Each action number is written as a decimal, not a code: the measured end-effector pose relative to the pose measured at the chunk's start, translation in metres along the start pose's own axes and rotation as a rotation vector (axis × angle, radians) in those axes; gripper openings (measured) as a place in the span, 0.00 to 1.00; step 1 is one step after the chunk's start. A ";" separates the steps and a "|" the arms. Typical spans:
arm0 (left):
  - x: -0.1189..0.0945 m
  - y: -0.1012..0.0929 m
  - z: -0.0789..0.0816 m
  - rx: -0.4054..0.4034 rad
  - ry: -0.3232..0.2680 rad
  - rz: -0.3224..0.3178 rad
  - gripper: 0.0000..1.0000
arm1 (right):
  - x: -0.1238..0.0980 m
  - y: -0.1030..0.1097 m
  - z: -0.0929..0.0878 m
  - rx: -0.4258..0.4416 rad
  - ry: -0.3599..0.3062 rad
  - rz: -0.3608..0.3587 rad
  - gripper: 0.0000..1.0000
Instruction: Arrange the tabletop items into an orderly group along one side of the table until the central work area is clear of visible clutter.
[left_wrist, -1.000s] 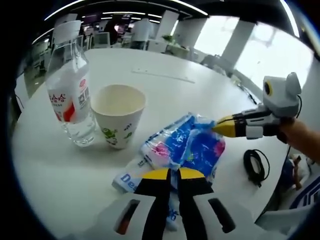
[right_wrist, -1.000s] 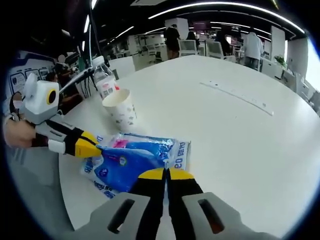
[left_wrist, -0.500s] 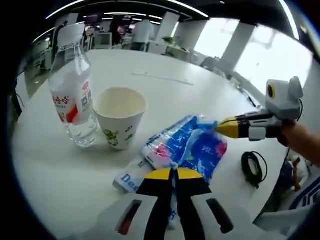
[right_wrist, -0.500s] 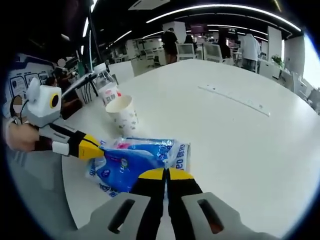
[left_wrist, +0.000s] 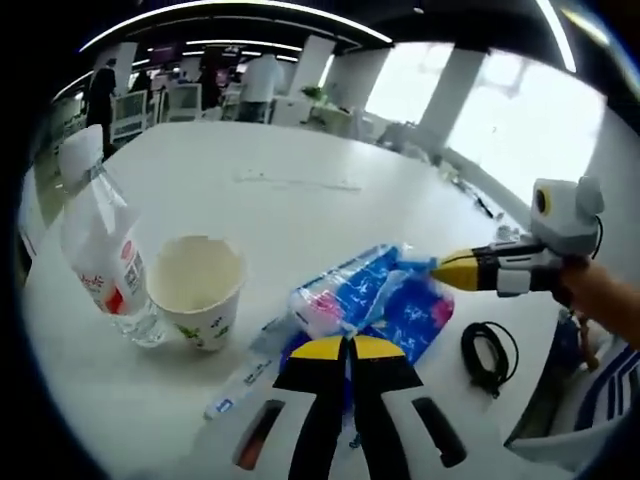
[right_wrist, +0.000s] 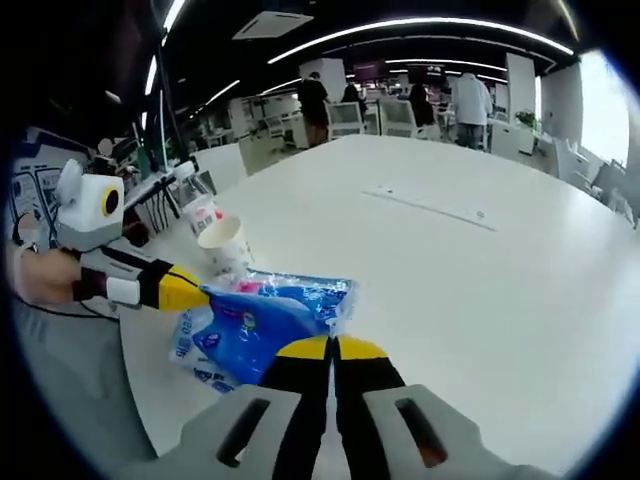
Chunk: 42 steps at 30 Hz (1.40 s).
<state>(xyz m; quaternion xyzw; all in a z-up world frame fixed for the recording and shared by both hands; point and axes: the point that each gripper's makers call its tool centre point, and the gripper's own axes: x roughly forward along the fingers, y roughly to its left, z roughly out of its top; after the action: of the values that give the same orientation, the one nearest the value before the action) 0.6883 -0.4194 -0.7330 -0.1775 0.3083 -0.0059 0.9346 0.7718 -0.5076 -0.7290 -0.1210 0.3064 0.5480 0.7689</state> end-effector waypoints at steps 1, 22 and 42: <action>0.001 -0.005 0.002 0.008 0.001 -0.008 0.00 | -0.003 -0.002 0.000 0.003 -0.003 -0.007 0.00; 0.050 -0.084 0.020 0.073 0.022 -0.174 0.00 | -0.066 -0.071 -0.027 0.108 -0.045 -0.184 0.00; 0.095 -0.121 0.014 0.081 0.034 -0.256 0.00 | -0.093 -0.106 -0.057 0.198 -0.059 -0.276 0.00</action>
<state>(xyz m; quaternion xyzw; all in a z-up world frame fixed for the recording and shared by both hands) 0.7854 -0.5402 -0.7371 -0.1771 0.2984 -0.1405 0.9273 0.8303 -0.6479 -0.7334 -0.0691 0.3167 0.4076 0.8537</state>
